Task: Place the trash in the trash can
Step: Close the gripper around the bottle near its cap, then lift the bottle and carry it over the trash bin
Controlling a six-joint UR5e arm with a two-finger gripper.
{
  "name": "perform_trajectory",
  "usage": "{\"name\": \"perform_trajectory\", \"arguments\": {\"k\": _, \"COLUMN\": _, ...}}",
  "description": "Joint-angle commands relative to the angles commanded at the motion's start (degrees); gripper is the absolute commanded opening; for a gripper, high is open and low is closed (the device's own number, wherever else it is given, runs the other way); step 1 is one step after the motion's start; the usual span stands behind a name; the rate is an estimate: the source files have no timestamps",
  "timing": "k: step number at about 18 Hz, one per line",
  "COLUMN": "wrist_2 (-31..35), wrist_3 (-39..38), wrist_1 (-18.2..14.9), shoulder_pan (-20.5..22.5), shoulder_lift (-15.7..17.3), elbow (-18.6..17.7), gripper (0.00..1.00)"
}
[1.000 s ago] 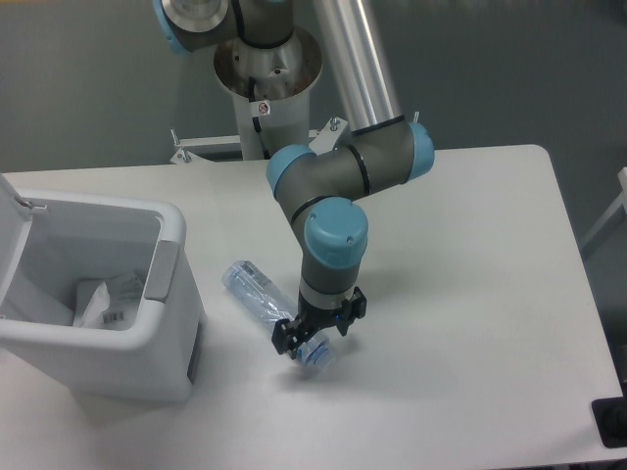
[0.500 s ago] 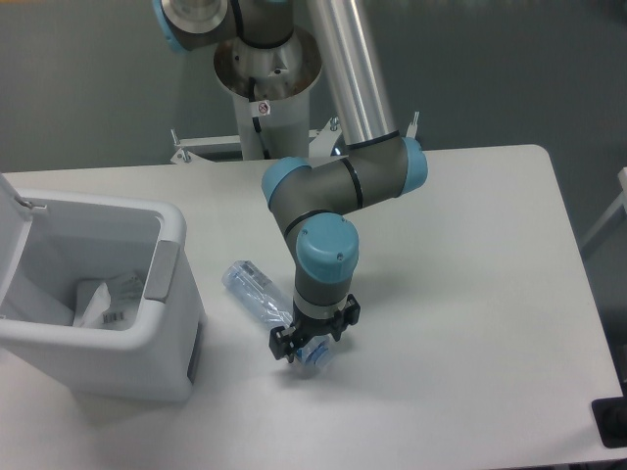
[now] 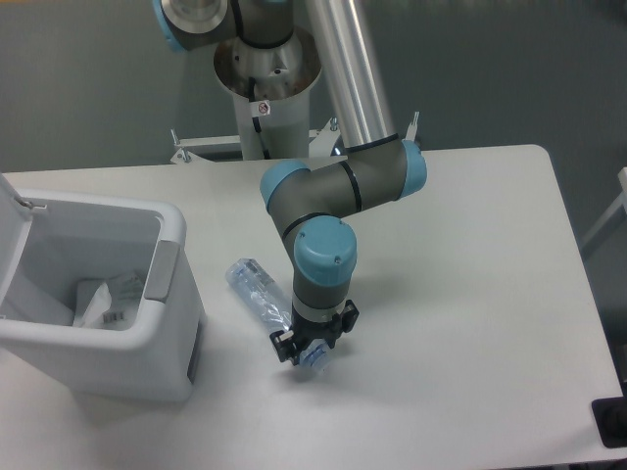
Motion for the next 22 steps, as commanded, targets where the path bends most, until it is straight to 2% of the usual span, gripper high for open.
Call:
{"name": "perform_trajectory", "arguments": {"k": 3, "wrist_2": 0.00, "wrist_3": 0.00, "wrist_1": 0.00, "shoulder_pan": -0.09, "shoulder_lift": 1.75, "elbow": 1.49, "gripper": 0.70}}
{"name": "perform_trajectory", "arguments": {"k": 6, "wrist_2": -0.26, "wrist_3": 0.35, "wrist_1": 0.09, "shoulder_pan": 0.79, "shoulder_lift": 5.44, "elbow": 9.29, "gripper": 0.70}}
{"name": "perform_trajectory", "arguments": {"k": 9, "wrist_2": -0.35, "wrist_3": 0.88, "wrist_1": 0.79, "shoulder_pan": 1.58, "shoulder_lift": 6.06, "elbow": 17.38, "gripper": 0.70}}
{"name": "perform_trajectory", "arguments": {"k": 10, "wrist_2": -0.35, "wrist_3": 0.88, "wrist_1": 2.10, "shoulder_pan": 1.58, "shoulder_lift": 6.07, "elbow": 19.67, "gripper": 0.70}}
{"name": "perform_trajectory", "arguments": {"k": 13, "wrist_2": -0.44, "wrist_3": 1.05, "wrist_1": 4.65, "shoulder_pan": 1.32, "shoulder_lift": 7.82, "elbow": 24.25, "gripper": 0.70}}
{"name": "perform_trajectory", "arguments": {"k": 15, "wrist_2": -0.53, "wrist_3": 1.06, "wrist_1": 5.01, "shoulder_pan": 0.97, "shoulder_lift": 9.13, "elbow": 25.75, "gripper": 0.70}}
{"name": "perform_trajectory", "arguments": {"k": 22, "wrist_2": -6.15, "wrist_3": 0.62, "wrist_1": 5.19, "shoulder_pan": -0.35, "shoulder_lift": 17.92, "elbow": 26.46, "gripper": 0.70}}
